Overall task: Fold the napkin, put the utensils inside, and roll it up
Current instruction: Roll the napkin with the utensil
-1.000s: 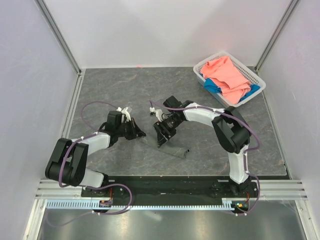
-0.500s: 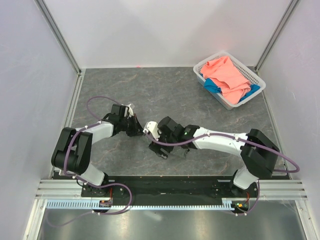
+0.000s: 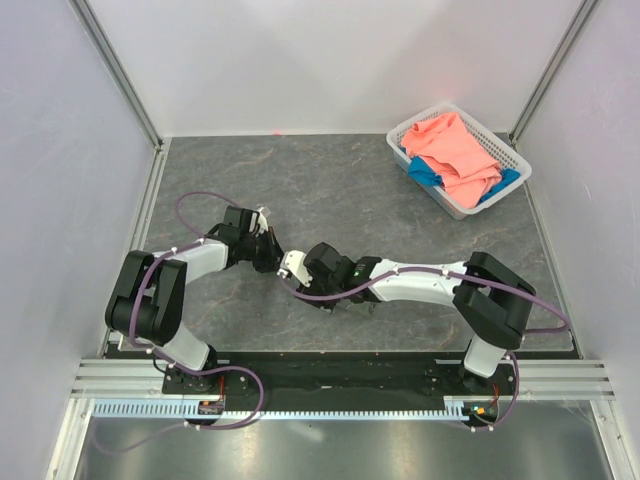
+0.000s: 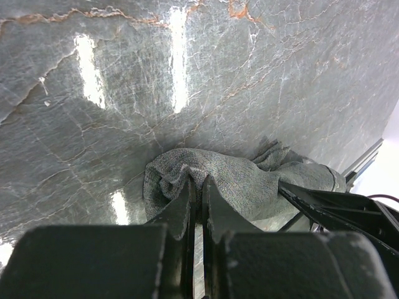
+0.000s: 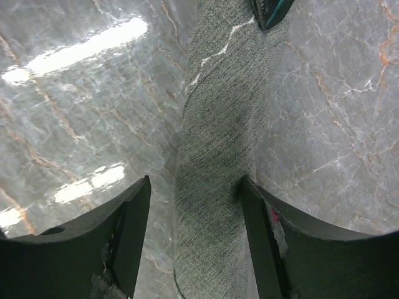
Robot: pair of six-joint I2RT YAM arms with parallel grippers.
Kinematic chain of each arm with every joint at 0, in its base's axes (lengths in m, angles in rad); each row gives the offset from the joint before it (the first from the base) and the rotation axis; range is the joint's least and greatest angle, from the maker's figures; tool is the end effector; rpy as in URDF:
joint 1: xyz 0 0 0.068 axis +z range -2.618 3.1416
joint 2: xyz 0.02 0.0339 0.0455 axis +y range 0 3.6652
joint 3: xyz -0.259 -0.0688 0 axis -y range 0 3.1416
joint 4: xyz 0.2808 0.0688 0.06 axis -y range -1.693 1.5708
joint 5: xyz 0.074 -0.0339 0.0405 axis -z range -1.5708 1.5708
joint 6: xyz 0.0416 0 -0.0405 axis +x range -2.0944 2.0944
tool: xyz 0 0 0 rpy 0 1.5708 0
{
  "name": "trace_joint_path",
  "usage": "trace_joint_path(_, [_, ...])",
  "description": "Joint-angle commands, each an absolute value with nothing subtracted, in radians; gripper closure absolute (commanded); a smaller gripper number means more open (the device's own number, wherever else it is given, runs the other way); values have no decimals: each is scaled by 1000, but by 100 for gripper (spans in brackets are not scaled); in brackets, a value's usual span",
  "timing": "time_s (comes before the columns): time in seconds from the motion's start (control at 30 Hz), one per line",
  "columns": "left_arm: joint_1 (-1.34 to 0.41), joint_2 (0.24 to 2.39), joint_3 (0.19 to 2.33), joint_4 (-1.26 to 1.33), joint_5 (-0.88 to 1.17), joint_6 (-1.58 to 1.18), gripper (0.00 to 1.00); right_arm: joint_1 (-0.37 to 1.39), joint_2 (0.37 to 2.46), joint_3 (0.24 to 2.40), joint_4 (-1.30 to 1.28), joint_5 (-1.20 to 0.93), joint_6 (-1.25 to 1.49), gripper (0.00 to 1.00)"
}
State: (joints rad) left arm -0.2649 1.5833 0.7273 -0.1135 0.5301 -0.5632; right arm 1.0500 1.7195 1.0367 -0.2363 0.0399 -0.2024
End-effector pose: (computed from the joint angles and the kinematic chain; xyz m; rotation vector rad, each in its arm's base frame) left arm 0.2983 -0.1027 0.1091 -0.1721 2.6358 -0.9824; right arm 0.1926 0.3324 0.1471 -1.4602 2.0477 0.3037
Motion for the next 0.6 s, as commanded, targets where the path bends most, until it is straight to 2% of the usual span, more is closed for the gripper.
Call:
trace_joint_path(0.0, [-267, 1612, 753, -164, 552, -531, 96, 1048, 1749, 1085, -227, 115, -241, 32])
trace_joint_path(0.27, [-265, 1577, 770, -167, 545, -517, 67, 1003, 1779, 1092, -230, 91, -252, 32])
trace_joint_path(0.37, [-267, 1549, 770, -167, 519, -514, 59, 983, 1793, 1095, -230, 64, -253, 33])
trace_joint_path(0.57, [-267, 1490, 755, -175, 450, -511, 50, 940, 1809, 1100, -232, 2, -252, 34])
